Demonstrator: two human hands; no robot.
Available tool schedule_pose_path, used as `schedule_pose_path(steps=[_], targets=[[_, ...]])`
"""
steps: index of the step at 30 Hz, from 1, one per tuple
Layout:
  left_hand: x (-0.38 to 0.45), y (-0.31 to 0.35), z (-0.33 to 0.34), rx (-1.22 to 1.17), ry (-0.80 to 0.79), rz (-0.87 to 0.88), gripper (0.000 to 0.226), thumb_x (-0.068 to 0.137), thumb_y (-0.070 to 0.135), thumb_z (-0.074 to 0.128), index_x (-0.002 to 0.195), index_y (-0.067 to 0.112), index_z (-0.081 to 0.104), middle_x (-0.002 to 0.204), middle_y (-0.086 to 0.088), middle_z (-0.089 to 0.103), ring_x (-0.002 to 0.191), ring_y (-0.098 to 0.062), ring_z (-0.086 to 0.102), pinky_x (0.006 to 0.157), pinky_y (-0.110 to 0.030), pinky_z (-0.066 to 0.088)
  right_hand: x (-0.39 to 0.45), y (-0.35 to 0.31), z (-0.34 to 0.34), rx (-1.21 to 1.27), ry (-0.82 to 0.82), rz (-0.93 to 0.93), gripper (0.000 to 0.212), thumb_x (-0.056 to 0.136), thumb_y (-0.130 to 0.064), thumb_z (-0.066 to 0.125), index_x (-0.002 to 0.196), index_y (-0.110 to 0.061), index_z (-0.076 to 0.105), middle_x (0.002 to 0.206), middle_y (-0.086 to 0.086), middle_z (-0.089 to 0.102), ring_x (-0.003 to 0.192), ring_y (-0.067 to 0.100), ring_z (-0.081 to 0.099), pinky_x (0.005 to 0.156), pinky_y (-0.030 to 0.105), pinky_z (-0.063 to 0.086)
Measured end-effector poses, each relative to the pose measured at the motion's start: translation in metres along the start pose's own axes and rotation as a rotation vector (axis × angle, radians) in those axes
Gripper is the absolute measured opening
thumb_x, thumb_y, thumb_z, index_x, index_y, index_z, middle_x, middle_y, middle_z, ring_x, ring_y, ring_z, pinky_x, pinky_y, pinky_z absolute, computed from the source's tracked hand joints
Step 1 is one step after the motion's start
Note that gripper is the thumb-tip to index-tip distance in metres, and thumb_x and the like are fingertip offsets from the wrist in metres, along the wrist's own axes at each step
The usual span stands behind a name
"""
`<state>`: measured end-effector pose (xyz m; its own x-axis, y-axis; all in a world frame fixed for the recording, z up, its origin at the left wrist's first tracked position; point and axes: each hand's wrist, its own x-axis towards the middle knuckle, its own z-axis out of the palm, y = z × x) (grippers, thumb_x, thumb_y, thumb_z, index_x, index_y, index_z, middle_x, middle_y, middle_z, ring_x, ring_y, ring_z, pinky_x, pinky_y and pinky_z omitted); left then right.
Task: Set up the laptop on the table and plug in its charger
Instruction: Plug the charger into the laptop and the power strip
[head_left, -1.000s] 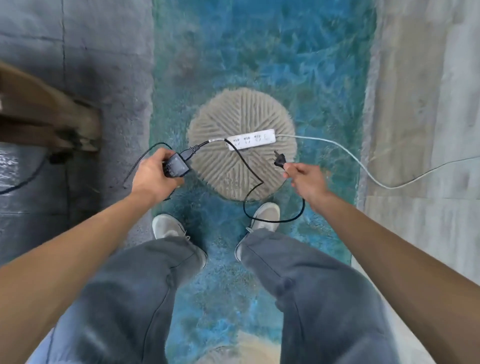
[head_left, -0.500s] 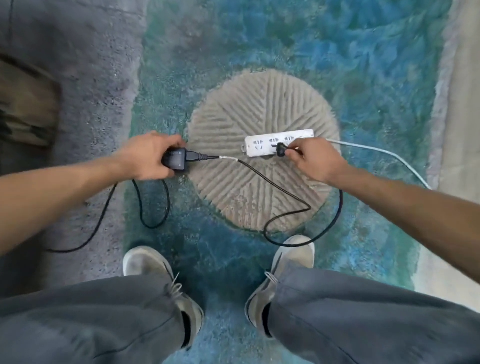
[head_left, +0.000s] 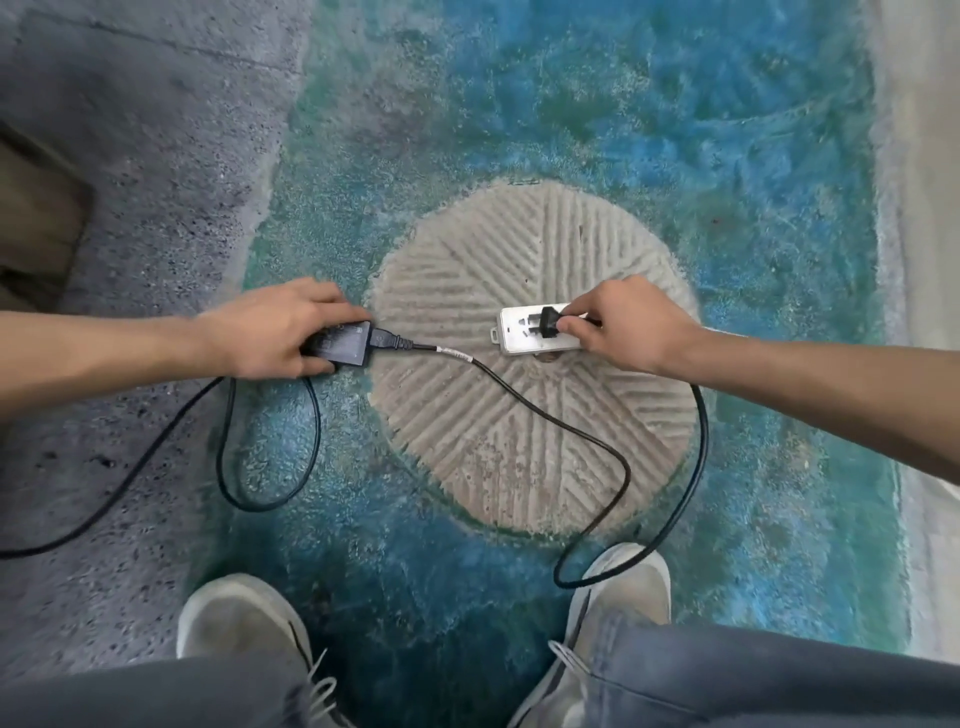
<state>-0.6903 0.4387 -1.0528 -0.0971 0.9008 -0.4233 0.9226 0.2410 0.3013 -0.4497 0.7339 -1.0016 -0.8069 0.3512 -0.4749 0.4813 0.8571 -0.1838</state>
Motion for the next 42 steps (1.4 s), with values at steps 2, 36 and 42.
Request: schedule_pose_path(steps=[2,36,42], targets=[[0.001,0.004,0.006,-0.019,0.0,0.003,0.079,0.086,0.039,0.075,0.154,0.023,0.038,0.134,-0.003,0.054,0.122,-0.021,0.051,0.104,-0.038,0.046,0.0,-0.009,-0.004,-0.038,-0.008,0.002,0.03,0.102,-0.035,0.058,0.12,-0.019,0.076,0.062,0.001,0.064,0.046,0.012,0.049,0.043,0.025,0.032],[0.008,0.008,0.027,0.001,0.081,0.03,0.081,0.088,0.046,0.069,0.156,0.033,0.027,0.131,0.007,0.049,0.119,-0.012,0.047,0.103,-0.034,0.046,0.02,-0.028,-0.015,0.728,-0.294,0.355,0.014,0.098,-0.021,0.066,0.109,-0.013,0.071,0.076,0.007,0.076,0.058,0.009,0.069,0.051,0.022,0.059],[0.01,0.011,0.024,0.013,0.052,0.018,0.08,0.089,0.048,0.068,0.155,0.032,0.028,0.132,0.008,0.049,0.12,-0.012,0.047,0.105,-0.035,0.045,0.015,0.012,-0.016,0.954,-0.485,0.234,0.035,0.102,-0.014,0.045,0.128,-0.019,0.068,0.115,0.008,0.076,0.103,0.026,0.073,0.091,0.035,0.06]])
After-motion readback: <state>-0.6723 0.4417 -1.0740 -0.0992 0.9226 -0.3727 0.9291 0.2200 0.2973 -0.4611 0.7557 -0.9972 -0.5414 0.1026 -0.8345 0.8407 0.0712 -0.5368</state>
